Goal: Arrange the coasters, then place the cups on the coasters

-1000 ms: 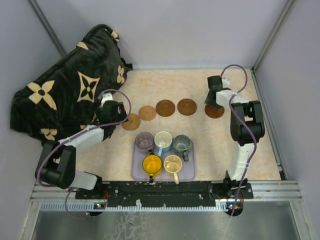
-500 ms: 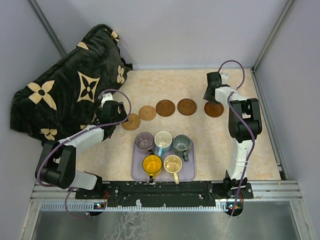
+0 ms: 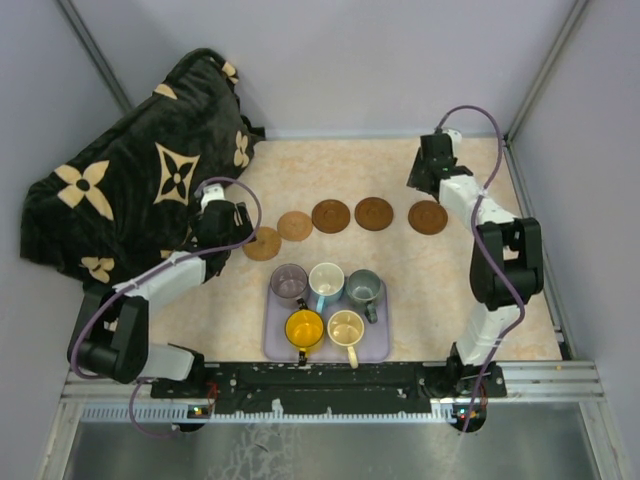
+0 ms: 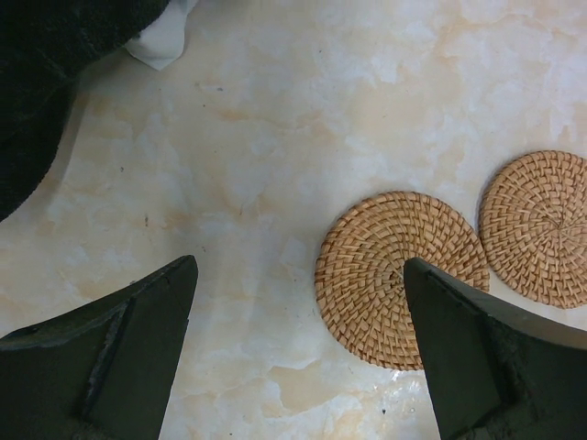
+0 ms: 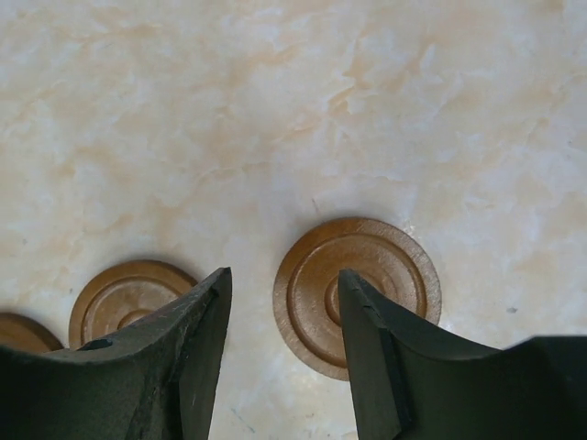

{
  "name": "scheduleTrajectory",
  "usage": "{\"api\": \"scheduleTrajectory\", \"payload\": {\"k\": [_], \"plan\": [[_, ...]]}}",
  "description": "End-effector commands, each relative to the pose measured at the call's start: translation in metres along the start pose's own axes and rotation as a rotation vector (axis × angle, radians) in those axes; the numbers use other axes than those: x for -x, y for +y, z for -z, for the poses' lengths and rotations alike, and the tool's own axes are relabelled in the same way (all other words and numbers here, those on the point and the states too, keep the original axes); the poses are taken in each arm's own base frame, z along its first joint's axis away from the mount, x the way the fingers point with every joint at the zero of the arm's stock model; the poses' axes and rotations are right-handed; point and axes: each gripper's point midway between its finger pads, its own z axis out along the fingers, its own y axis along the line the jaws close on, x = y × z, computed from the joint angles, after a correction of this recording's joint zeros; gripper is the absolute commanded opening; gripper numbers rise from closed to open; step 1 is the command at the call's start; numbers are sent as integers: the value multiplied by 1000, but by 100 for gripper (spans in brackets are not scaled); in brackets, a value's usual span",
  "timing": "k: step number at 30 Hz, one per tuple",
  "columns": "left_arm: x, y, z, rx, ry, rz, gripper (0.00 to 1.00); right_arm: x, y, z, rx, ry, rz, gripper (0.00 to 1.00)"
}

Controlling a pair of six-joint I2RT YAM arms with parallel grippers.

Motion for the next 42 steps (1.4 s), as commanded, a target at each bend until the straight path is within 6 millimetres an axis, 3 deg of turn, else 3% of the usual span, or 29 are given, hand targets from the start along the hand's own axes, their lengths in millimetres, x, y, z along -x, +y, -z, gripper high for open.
{"api": "scheduleTrajectory", "payload": {"k": [1, 7, 10, 21, 30, 42], "plan": [[15, -5, 8, -24, -36, 29, 99, 1, 40, 23, 92, -32, 99, 51], [13, -4, 9, -21, -32, 31, 99, -39, 83, 23, 145, 18, 215, 49], [12, -2, 9, -14, -31, 29, 99, -50, 99, 19, 180, 44, 232, 49], [5, 1, 4, 9, -13, 16, 99, -84, 125, -2, 251, 146, 240, 46], [4, 1, 1, 18, -6, 11, 99, -106, 127, -9, 241, 188, 254, 45], [1, -1, -2, 14, 9, 10, 99, -129, 91, -6, 121, 219, 245, 45]]}}
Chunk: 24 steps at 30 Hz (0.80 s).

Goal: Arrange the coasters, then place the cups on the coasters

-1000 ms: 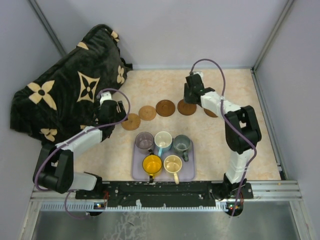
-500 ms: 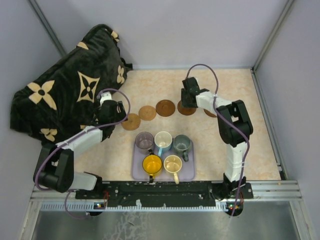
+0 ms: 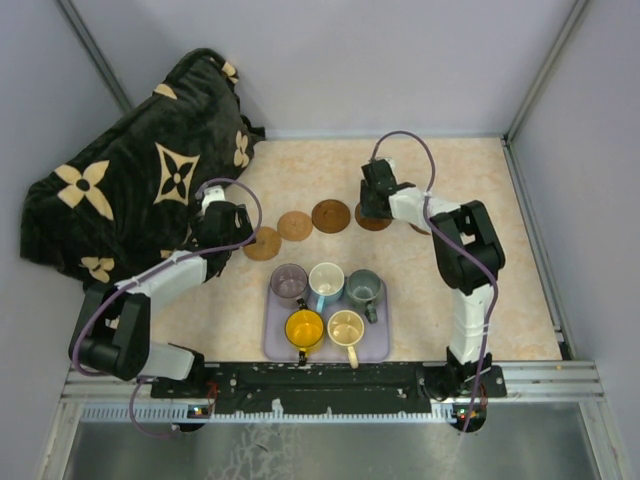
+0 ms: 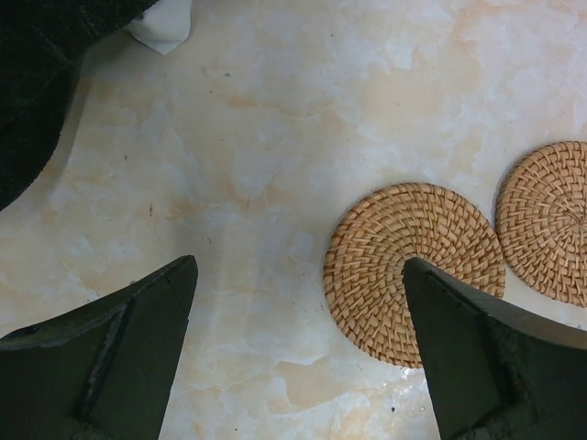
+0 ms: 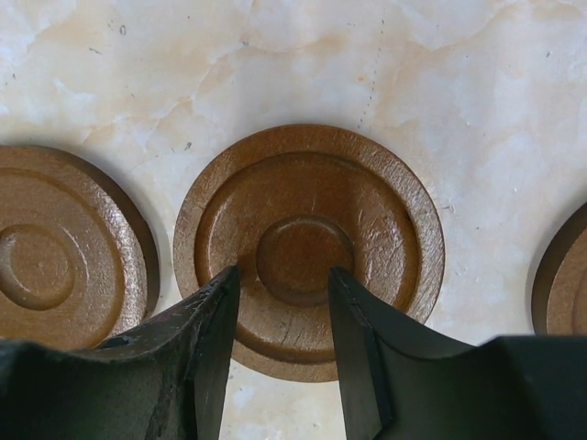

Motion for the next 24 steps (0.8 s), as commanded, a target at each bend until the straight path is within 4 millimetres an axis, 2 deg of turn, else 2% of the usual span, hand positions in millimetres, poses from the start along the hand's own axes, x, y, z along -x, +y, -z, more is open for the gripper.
{"api": "scheduleTrajectory", "payload": {"k": [1, 8, 17, 21, 24], "plan": [[6, -5, -1, -4, -8, 14, 99, -14, -18, 12, -80, 26, -1, 44], [5, -4, -2, -1, -5, 13, 99, -12, -27, 19, -128, 13, -12, 44], [4, -3, -2, 4, -3, 15, 99, -4, -26, 29, -118, -14, -15, 44], [2, -2, -4, 11, 0, 11, 99, 9, -22, 27, -106, -32, 17, 46], [1, -1, -5, 20, 1, 6, 99, 26, -15, 27, -92, -56, 36, 47]]}}
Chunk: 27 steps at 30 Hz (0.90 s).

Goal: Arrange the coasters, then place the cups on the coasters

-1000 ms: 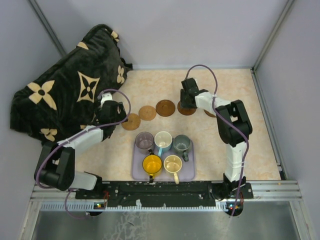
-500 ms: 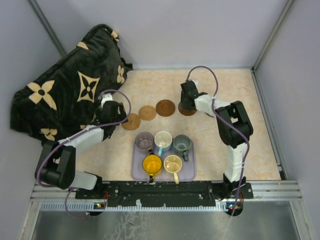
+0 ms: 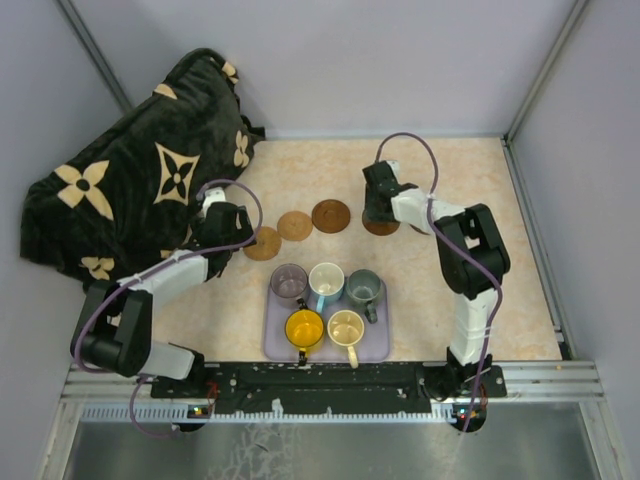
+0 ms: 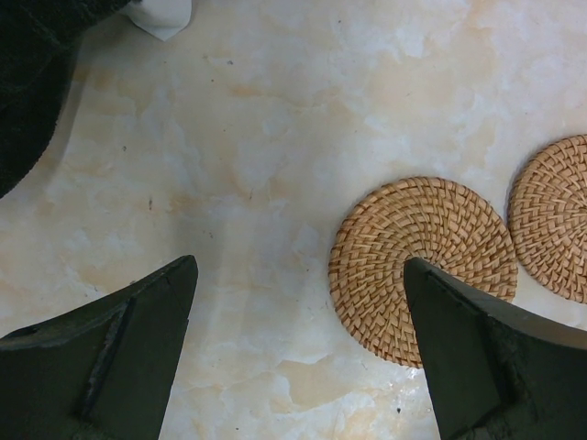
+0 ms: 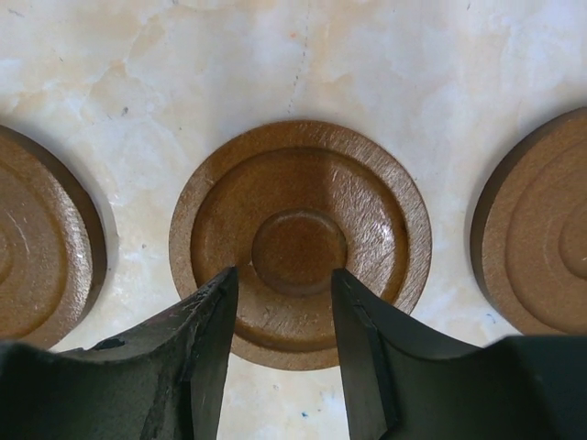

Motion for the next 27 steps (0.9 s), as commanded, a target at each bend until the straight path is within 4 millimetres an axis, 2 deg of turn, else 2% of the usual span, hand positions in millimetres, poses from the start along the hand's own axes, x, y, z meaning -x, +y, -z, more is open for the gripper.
{"api": "scheduleTrajectory", "payload": {"k": [1, 8, 11, 14, 17, 22, 27], "plan": [[8, -2, -2, 10, -18, 6, 99, 43, 6, 13, 9, -76, 33, 47], [9, -2, -3, 14, -21, 0, 99, 101, 33, 34, 95, -170, 32, 48], [11, -2, -3, 14, -27, 0, 99, 109, 45, 45, 130, -186, 41, 47], [14, -2, -2, 13, -37, 3, 99, 99, 57, 48, 144, -177, 77, 45], [14, -3, -4, 16, -34, 1, 100, 76, 73, 45, 158, -146, 130, 39], [-3, -7, -13, 3, 17, -3, 99, 49, 101, 39, 169, -117, 214, 38], [-18, -10, -16, -13, 75, -17, 99, 34, 127, 36, 209, -93, 252, 37]]}}
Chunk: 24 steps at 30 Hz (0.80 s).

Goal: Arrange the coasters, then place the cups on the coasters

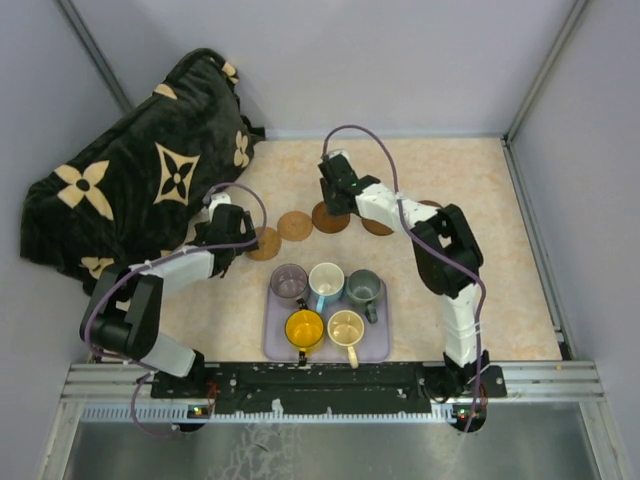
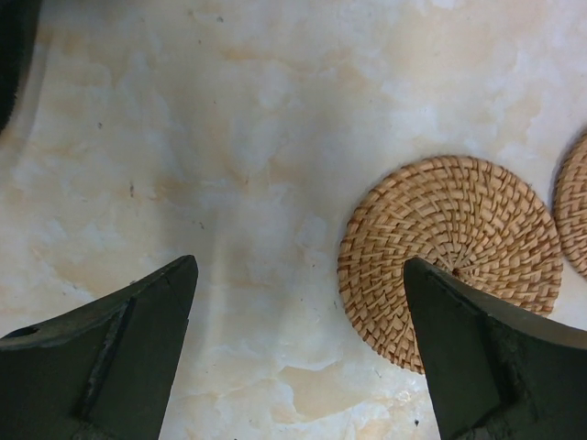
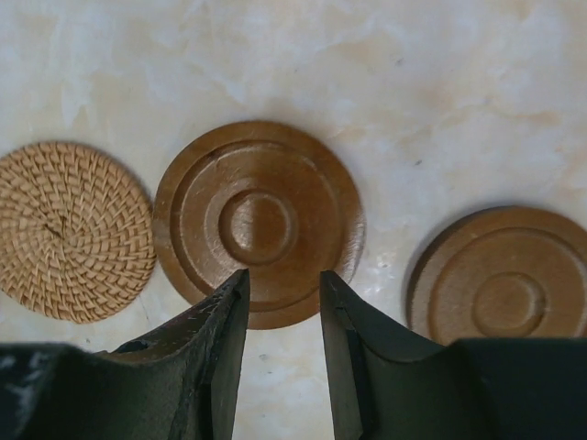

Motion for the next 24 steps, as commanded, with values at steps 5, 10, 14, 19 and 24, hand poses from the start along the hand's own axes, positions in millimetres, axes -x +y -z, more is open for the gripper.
{"api": "scheduleTrajectory", "payload": {"k": [5, 10, 14, 19, 24], "plan": [[-8, -12, 2, -49, 63, 20, 99, -2, 39, -1, 70, 4, 47, 37], [-9, -14, 0, -17, 124, 13, 99, -2, 58, 3, 102, 9, 61, 37], [-17, -10, -5, 43, 167, -30, 99, -2, 70, 6, 114, 8, 75, 37], [-32, 1, -14, 164, 275, -72, 99, -3, 83, 11, 143, 13, 77, 38], [-40, 19, -21, 324, 344, -117, 99, -7, 93, 13, 173, 29, 79, 38]]}}
